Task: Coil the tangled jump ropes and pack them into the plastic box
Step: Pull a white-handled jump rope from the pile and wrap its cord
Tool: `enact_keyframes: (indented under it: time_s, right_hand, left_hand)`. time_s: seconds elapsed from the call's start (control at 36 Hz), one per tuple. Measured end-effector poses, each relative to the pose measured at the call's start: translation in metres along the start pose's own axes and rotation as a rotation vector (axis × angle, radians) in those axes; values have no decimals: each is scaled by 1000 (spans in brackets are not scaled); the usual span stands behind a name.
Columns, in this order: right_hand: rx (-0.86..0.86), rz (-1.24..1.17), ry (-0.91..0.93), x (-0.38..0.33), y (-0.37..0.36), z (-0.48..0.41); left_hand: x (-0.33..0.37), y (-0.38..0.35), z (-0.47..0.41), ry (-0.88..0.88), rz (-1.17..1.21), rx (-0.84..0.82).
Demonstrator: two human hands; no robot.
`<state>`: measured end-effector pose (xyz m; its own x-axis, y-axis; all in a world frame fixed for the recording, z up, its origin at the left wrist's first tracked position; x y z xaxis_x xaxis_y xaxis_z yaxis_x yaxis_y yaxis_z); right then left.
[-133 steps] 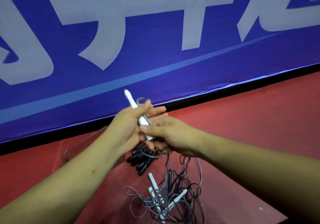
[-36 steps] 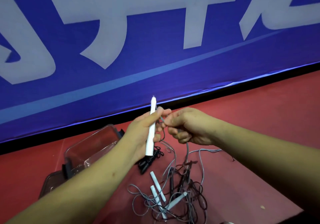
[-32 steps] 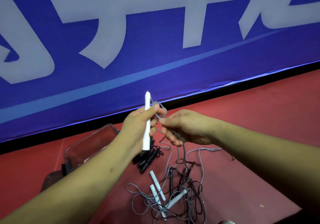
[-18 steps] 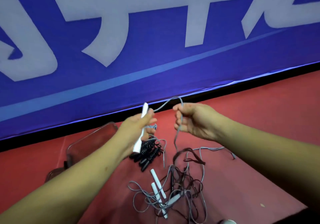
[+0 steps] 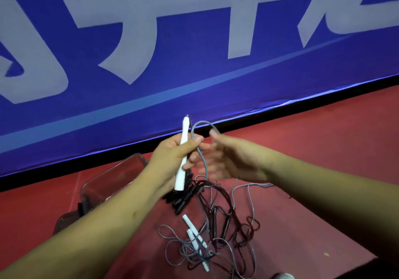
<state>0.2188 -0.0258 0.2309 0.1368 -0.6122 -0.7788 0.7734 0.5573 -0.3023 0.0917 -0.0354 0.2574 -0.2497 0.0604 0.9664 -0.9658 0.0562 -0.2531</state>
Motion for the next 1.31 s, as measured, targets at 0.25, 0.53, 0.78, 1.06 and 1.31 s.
enact_keyframes:
  time_s: [0.25, 0.53, 0.78, 1.06, 1.31]
  right_hand:
    - [-73, 328, 2, 23, -24, -6]
    - [96, -430, 328, -48, -15, 10]
    - [204, -577, 328, -49, 26, 17]
    - [-136, 202, -26, 14, -29, 4]
    - [-58, 93, 91, -6, -36, 8]
  left_hand:
    - [21, 29, -18, -88, 125, 219]
    - [-26, -3, 16, 178, -53, -220]
    - [-18, -30, 22, 111, 28, -234]
    - [29, -1, -5, -11, 324, 80]
    - [35, 26, -9, -118, 100, 102]
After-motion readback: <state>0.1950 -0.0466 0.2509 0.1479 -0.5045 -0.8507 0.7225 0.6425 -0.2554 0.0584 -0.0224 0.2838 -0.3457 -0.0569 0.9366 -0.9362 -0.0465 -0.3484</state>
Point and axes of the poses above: each hand's wrist, its own z-axis away from the middle knuckle, its own y-axis out of the back of the hand, x = y × z, the point moved 6 cm from there along -z, towards the middle knuckle, and after that the axes turned 8 degrees about -y, right-handed, at the moved point
